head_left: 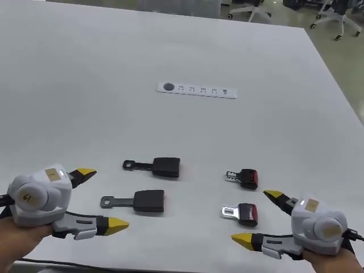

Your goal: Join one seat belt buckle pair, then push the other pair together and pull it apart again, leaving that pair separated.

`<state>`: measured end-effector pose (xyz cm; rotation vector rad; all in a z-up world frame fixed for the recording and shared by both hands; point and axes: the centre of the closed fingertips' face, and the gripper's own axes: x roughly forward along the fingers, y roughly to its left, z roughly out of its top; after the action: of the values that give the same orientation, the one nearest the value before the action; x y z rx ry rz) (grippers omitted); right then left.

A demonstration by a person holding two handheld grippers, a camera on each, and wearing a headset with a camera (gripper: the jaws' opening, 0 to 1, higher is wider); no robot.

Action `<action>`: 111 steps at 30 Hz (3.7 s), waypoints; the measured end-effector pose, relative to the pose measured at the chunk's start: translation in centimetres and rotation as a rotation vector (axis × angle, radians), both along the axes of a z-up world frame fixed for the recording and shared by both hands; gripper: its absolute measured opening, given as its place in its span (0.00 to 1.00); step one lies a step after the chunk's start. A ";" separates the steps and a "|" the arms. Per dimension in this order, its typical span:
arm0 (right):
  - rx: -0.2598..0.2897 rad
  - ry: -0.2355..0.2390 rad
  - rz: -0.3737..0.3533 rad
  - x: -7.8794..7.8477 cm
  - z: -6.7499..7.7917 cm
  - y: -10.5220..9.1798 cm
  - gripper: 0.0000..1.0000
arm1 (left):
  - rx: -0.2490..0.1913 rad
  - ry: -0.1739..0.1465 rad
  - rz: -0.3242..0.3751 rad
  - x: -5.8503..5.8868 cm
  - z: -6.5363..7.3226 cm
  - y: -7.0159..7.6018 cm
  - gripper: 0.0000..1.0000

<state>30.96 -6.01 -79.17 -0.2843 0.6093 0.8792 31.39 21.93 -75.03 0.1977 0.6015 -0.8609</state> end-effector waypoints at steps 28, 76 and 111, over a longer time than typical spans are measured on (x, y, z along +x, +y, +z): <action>-0.043 0.073 0.075 0.8 -2.4 -0.4 0.81 | 0.029 0.051 -0.086 1.0 -2.2 -2.0 0.88; -0.142 0.214 0.317 1.1 -6.2 -2.2 0.65 | 0.142 0.156 -0.326 2.9 -9.5 -6.0 0.69; -0.167 0.156 0.450 1.2 -6.4 -2.2 0.35 | 0.346 0.103 -0.598 2.8 -10.8 -5.3 0.33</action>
<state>32.21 -8.23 -85.61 -0.5196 0.7810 1.2934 34.18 16.67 -85.87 0.6740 0.8030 -1.3452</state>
